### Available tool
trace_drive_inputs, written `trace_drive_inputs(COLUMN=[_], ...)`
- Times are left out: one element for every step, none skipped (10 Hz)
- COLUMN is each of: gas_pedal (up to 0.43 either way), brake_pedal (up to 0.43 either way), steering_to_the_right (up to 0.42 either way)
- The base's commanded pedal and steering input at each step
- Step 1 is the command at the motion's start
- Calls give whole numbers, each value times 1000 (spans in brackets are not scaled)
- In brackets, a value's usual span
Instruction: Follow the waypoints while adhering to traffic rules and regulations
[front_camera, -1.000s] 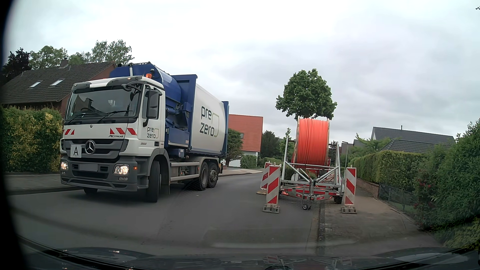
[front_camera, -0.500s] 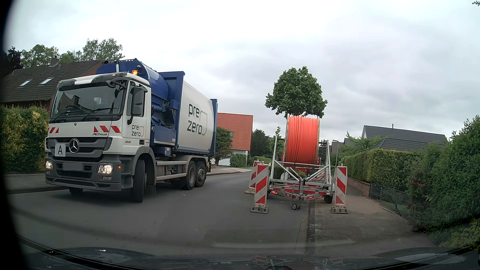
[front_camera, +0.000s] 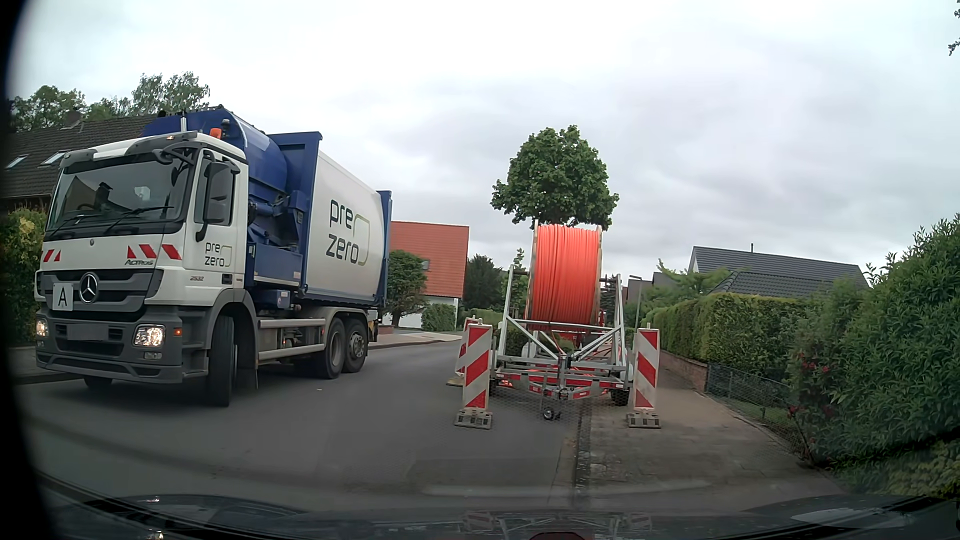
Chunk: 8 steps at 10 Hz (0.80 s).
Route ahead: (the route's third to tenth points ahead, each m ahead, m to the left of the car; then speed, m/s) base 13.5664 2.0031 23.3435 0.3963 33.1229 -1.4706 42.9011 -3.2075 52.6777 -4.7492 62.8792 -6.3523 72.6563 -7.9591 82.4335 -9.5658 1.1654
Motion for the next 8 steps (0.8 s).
trace_drive_inputs(gas_pedal=[177,169,157,110,110,87,87,67], brake_pedal=[0,0,0,0,0,0,0,0], steering_to_the_right=[502,471,425,378,314,249,182,135])
